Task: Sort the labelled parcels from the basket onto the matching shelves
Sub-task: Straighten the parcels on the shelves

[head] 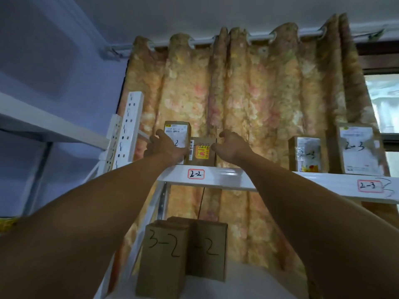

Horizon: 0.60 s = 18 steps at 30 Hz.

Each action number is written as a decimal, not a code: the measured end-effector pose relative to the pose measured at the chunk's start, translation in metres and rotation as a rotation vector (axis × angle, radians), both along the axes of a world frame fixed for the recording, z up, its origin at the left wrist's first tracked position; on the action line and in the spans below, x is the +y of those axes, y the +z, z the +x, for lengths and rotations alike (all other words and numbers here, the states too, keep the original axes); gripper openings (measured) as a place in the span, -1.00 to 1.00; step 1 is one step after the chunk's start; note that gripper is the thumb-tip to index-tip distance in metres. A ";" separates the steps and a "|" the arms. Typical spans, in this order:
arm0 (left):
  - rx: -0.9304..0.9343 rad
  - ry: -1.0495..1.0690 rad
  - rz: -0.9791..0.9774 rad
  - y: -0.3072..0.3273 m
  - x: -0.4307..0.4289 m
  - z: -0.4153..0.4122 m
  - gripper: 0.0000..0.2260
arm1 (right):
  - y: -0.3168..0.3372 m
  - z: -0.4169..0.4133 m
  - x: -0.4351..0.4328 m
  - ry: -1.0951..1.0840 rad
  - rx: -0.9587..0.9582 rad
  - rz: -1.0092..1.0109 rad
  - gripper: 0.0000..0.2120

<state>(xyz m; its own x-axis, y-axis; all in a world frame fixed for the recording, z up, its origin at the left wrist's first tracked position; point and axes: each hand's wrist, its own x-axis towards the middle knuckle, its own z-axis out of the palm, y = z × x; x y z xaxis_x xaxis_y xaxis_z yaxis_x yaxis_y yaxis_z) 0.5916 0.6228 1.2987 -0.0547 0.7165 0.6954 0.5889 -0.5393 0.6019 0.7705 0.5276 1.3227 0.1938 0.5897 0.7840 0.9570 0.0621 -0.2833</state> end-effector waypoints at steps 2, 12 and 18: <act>0.005 0.011 -0.025 0.004 0.017 0.006 0.20 | 0.011 0.000 0.021 0.008 0.018 -0.051 -0.26; -0.026 -0.039 0.102 0.001 0.054 0.004 0.06 | 0.045 0.013 0.095 0.066 0.117 -0.043 -0.12; -0.035 -0.082 0.134 -0.005 0.054 -0.018 0.02 | 0.042 0.013 0.113 0.037 0.066 -0.062 -0.48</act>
<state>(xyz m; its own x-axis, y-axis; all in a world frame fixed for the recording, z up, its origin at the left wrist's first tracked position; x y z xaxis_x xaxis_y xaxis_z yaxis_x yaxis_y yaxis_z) 0.5739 0.6769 1.2937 -0.0252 0.6205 0.7838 0.5195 -0.6618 0.5406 0.7835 0.6404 1.3644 0.2213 0.6443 0.7321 0.9334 0.0774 -0.3503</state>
